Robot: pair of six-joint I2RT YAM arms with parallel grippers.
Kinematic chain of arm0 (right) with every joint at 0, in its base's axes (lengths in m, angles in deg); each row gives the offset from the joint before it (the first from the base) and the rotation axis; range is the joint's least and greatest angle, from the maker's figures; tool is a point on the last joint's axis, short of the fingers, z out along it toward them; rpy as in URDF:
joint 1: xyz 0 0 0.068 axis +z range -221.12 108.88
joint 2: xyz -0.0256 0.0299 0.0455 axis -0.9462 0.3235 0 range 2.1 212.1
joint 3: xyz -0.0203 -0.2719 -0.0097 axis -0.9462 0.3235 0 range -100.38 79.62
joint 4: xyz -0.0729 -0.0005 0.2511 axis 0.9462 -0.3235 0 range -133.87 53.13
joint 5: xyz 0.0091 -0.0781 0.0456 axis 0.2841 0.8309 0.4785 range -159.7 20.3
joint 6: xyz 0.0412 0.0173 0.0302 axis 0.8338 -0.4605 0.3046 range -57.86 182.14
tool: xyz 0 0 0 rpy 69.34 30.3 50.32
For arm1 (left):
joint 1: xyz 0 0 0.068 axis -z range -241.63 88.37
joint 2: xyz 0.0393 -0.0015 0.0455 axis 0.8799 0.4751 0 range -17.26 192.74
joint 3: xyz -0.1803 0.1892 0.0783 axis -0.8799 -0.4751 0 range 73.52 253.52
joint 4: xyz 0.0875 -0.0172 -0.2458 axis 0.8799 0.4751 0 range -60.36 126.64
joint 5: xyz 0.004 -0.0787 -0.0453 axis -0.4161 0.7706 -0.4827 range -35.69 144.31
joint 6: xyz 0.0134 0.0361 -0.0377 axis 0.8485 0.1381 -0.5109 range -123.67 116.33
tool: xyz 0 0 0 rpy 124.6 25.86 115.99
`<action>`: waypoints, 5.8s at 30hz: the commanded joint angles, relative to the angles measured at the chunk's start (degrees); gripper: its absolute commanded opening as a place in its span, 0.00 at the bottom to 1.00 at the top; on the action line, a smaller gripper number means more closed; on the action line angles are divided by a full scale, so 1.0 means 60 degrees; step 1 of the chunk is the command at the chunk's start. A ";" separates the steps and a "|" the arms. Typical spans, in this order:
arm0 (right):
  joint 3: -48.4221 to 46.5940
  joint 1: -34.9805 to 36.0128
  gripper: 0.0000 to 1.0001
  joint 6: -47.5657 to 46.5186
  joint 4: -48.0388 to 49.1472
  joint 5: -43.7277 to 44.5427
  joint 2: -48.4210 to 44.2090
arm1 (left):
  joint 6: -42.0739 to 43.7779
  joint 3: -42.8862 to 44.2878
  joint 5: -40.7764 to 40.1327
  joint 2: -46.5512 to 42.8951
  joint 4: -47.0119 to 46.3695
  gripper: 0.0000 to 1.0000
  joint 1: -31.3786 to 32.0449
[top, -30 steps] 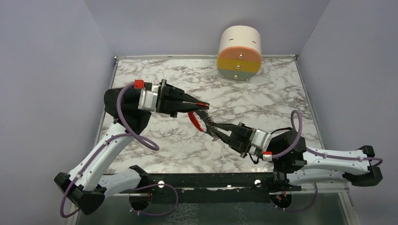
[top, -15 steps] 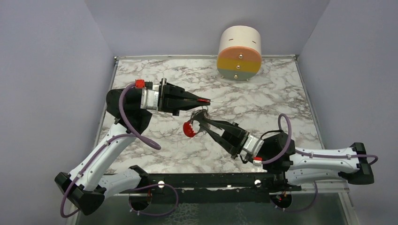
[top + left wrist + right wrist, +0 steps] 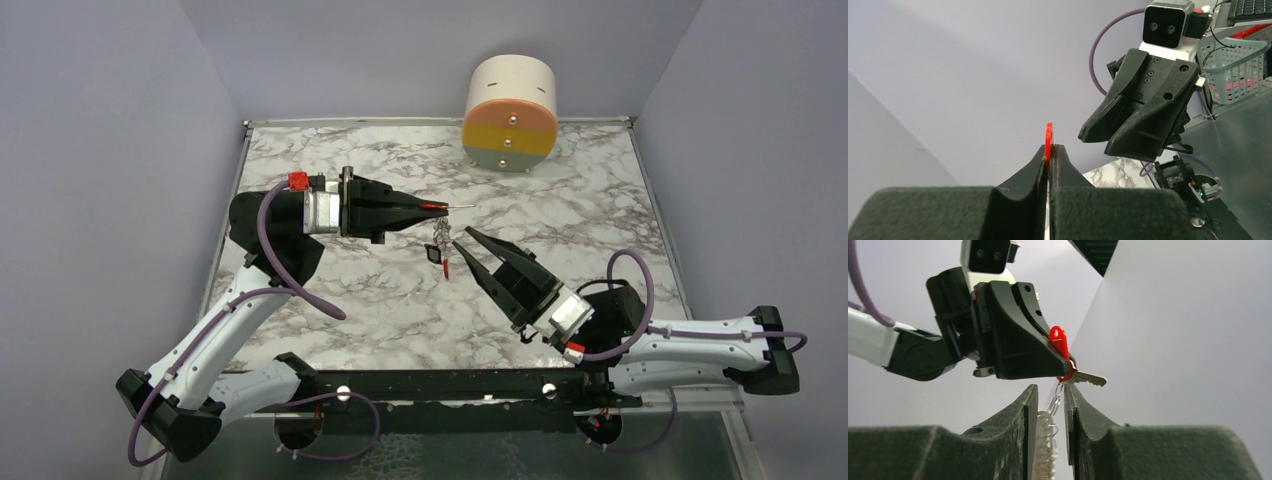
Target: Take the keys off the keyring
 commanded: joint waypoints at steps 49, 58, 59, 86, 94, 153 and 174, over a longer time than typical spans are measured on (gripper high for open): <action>-0.0305 0.0025 0.24 -0.3148 0.3883 0.1665 0.2694 | 0.0392 -0.0256 -0.0246 -0.0433 -0.0109 0.00 0.0118; -0.0329 0.0020 0.14 -0.3180 0.3677 0.1771 0.2569 | 0.0431 -0.0233 -0.0246 -0.0408 -0.0109 0.00 0.0123; -0.0324 0.0017 0.12 -0.3179 0.3645 0.1768 0.2544 | 0.0429 -0.0237 -0.0246 -0.0401 -0.0109 0.00 0.0113; 0.0136 0.0025 0.01 -0.2925 0.2629 0.1146 0.1533 | 0.1991 -0.0594 -0.3186 -0.0550 0.0569 0.00 0.0114; 0.0335 0.0023 0.01 -0.2177 0.1882 0.0457 0.0624 | 0.2084 -0.0494 -0.3248 -0.0644 0.0567 0.00 0.0110; -0.1083 0.0032 0.23 -0.3727 0.3469 0.2729 0.3130 | 0.1883 -0.1041 -0.3366 -0.0985 0.0552 0.00 0.0110; -0.0925 0.0032 0.23 -0.3955 0.3483 0.2995 0.2739 | 0.1866 -0.1093 -0.3065 -0.1185 0.0553 0.00 0.0114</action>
